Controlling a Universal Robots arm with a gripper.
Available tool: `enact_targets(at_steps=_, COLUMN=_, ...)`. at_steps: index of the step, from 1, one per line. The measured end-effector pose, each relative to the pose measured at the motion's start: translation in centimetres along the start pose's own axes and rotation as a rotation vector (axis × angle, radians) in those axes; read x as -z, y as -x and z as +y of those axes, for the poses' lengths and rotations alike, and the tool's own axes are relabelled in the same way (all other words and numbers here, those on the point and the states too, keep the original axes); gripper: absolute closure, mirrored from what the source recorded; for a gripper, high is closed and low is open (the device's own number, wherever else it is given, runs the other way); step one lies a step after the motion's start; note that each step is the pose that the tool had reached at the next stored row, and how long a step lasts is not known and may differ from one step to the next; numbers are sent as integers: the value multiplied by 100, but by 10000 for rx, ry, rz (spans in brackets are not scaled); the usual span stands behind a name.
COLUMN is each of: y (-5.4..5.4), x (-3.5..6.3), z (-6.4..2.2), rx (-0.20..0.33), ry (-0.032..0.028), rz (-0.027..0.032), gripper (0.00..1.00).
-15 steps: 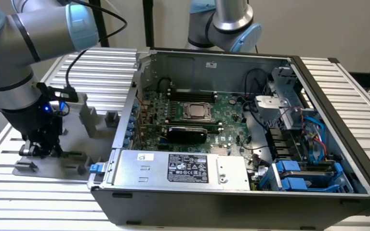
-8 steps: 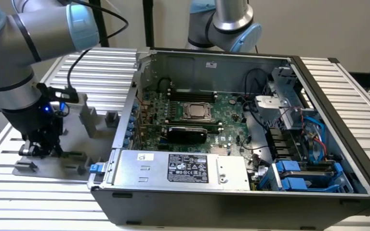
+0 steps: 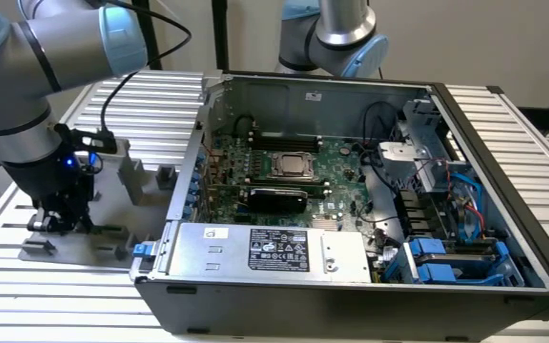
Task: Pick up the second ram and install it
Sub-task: 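Pick up the second ram and move it above second insertion slot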
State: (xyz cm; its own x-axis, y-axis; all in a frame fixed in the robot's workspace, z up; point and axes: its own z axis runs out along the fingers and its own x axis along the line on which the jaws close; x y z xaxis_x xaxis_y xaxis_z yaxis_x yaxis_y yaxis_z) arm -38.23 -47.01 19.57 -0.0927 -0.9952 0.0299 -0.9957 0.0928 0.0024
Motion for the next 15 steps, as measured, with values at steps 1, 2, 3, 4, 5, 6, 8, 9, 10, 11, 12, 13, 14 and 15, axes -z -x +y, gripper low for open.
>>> enact_targets(at_steps=1, y=0, x=1, z=0, rx=0, ry=0, rz=1, gripper=100)
enact_targets(at_steps=2, y=0, x=4, z=0, rx=0, ry=-1, rz=0, gripper=100)
enact_targets(at_steps=3, y=0, x=11, z=0, rx=-1, ry=-3, rz=-3, gripper=100)
enact_targets(at_steps=4, y=0, x=26, z=0, rx=-1, ry=-2, rz=-2, gripper=100)
enact_targets(at_steps=5, y=-1, x=44, z=0, rx=-1, ry=0, rz=0, gripper=100)
enact_targets(at_steps=6, y=-2, x=60, z=0, rx=0, ry=0, rz=-1, gripper=100)
enact_targets(at_steps=8, y=-3, x=100, z=0, rx=0, ry=0, rz=0, gripper=100)
enact_targets(at_steps=9, y=-3, x=125, z=1, rx=-1, ry=0, rz=-1, gripper=100)
enact_targets(at_steps=10, y=-4, x=153, z=1, rx=-1, ry=-1, rz=0, gripper=100)
enact_targets(at_steps=11, y=-5, x=189, z=1, rx=-1, ry=0, rz=0, gripper=100)
enact_targets(at_steps=12, y=-7, x=231, z=1, rx=0, ry=-1, rz=-1, gripper=100)
enact_targets(at_steps=13, y=-8, x=276, z=1, rx=-1, ry=0, rz=0, gripper=100)
enact_targets(at_steps=14, y=-9, x=321, z=1, rx=-1, ry=1, rz=1, gripper=100)
enact_targets(at_steps=15, y=-11, x=366, z=1, rx=-1, ry=0, rz=0, gripper=100)
